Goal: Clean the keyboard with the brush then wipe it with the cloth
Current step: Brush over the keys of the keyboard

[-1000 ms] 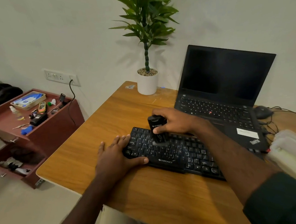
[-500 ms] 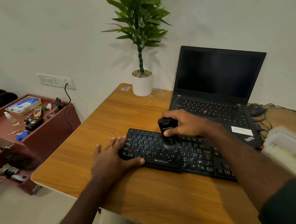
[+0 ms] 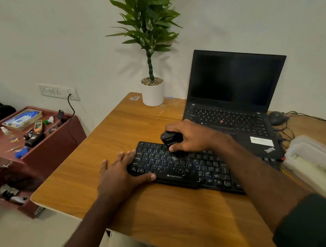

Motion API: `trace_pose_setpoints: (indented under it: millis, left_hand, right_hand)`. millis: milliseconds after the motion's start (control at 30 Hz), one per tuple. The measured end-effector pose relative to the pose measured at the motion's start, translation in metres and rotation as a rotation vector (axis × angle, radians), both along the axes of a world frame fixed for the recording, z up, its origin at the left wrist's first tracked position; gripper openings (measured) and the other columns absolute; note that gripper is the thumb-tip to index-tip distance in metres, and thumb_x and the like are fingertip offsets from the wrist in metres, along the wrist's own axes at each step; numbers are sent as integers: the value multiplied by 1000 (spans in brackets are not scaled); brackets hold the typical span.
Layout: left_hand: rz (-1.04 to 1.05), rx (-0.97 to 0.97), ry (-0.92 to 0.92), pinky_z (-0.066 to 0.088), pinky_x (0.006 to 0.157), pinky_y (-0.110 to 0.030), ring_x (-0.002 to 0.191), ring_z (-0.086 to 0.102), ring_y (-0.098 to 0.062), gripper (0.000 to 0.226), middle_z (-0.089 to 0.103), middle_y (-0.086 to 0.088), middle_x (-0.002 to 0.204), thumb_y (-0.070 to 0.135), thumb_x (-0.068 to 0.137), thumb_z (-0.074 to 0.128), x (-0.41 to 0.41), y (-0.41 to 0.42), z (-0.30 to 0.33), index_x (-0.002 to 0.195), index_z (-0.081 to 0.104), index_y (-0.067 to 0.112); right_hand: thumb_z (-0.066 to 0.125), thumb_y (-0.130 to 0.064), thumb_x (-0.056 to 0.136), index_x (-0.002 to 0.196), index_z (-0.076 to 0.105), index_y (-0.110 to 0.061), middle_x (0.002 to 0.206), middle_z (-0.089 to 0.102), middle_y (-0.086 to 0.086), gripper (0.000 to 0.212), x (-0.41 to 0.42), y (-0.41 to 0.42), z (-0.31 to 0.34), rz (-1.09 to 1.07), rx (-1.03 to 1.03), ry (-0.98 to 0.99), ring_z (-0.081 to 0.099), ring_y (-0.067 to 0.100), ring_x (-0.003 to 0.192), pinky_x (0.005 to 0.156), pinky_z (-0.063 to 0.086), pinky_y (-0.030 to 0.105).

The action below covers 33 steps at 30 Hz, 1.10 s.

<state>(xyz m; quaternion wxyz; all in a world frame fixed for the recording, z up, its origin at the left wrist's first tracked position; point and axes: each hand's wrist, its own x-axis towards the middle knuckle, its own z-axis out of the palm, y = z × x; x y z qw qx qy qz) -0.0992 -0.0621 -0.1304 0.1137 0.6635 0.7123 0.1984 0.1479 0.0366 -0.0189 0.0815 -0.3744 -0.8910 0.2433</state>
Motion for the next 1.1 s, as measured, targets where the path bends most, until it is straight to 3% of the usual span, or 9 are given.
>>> trace_pose_setpoints:
  millis: [167,333,467,633,767,933,1100]
  left_hand:
    - [1,-6,-2,3,123,-48,147,29,-14,126,34,0,160,108,47,34,1,-2,4,153,28,39]
    - [0,-3,-4,2,123,-48,148,26,-12,125,35,2,159,107,48,37,2,-2,4,153,29,38]
    - [0,-4,-10,3,123,-48,147,27,-13,125,35,1,159,106,49,38,1,-3,4,153,29,38]
    - [1,-6,-5,3,123,-48,148,27,-13,126,35,1,159,107,47,37,3,-2,5,153,30,38]
    - [0,-10,-3,4,123,-48,147,29,-14,126,34,0,159,107,47,34,3,-4,7,153,29,38]
    - [1,-18,0,3,123,-49,147,28,-14,126,33,0,160,107,47,35,3,-3,6,153,28,39]
    - [-9,-27,11,3,123,-49,147,28,-16,125,31,-1,161,107,49,33,2,-4,9,154,25,39]
  right_hand:
    - [75,-26,90,100,57,-24,96,61,-7,20,-10,-1,3,-30,15,113,59,8,87,69,44,26]
    - [75,-26,89,103,59,-20,100,61,-4,22,-11,5,4,-21,-47,-20,59,11,90,76,50,35]
    - [75,-27,90,101,58,-21,96,60,-7,20,-21,2,3,-10,-22,70,56,6,86,70,42,27]
    - [74,-26,90,105,58,-22,100,59,-6,22,-22,6,12,28,-75,-98,56,8,90,72,42,28]
    - [74,-28,90,101,57,-22,99,60,-5,21,-26,4,6,17,-14,3,56,9,88,73,46,32]
    - [76,-26,88,101,59,-20,99,62,-4,22,-3,10,6,-35,-78,-16,59,13,92,78,49,37]
    - [77,-27,88,94,59,-30,92,63,-5,20,13,-2,-10,-76,-62,211,62,11,86,75,52,34]
